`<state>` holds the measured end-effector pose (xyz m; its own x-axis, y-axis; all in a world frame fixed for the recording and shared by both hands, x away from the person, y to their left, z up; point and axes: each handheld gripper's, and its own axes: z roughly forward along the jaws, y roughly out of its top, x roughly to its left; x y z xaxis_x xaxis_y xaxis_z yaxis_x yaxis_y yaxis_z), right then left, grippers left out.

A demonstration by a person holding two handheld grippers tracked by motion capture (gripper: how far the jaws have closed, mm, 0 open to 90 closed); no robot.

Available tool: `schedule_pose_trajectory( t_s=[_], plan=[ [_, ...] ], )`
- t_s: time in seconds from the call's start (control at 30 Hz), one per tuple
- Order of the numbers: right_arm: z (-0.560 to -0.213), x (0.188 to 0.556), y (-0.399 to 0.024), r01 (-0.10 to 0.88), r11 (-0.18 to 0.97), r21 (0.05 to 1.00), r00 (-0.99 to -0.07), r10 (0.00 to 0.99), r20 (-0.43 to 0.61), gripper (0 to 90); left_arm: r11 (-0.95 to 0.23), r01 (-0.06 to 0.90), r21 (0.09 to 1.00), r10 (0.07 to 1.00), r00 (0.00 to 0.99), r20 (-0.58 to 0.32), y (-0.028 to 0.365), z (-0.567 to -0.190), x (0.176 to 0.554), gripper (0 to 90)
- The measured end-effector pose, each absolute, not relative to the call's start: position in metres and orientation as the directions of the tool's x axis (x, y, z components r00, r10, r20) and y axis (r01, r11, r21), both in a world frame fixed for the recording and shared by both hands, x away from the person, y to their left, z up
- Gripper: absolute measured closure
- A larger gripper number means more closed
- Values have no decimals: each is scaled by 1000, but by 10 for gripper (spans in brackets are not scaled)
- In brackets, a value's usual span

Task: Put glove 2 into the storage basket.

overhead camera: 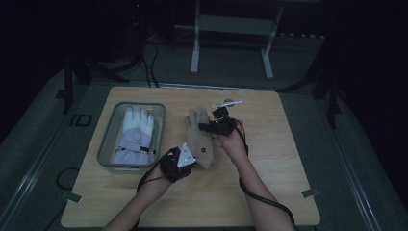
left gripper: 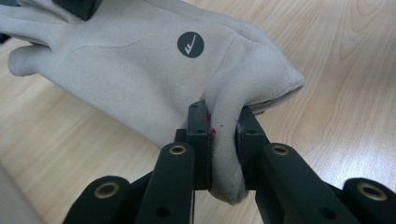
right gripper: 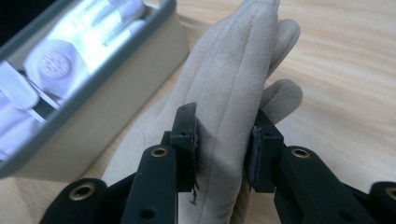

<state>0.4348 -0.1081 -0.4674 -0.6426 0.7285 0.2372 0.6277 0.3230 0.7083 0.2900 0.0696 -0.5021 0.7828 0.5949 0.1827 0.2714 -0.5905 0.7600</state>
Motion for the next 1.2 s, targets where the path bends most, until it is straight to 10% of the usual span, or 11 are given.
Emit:
schedule_pose_trajectory(
  t_s=[1.2],
  plan=[
    [-404, 441, -5, 500, 383, 777, -762, 621, 185, 683, -594, 308, 743, 673, 696, 250, 160, -449, 283, 805]
  ],
)
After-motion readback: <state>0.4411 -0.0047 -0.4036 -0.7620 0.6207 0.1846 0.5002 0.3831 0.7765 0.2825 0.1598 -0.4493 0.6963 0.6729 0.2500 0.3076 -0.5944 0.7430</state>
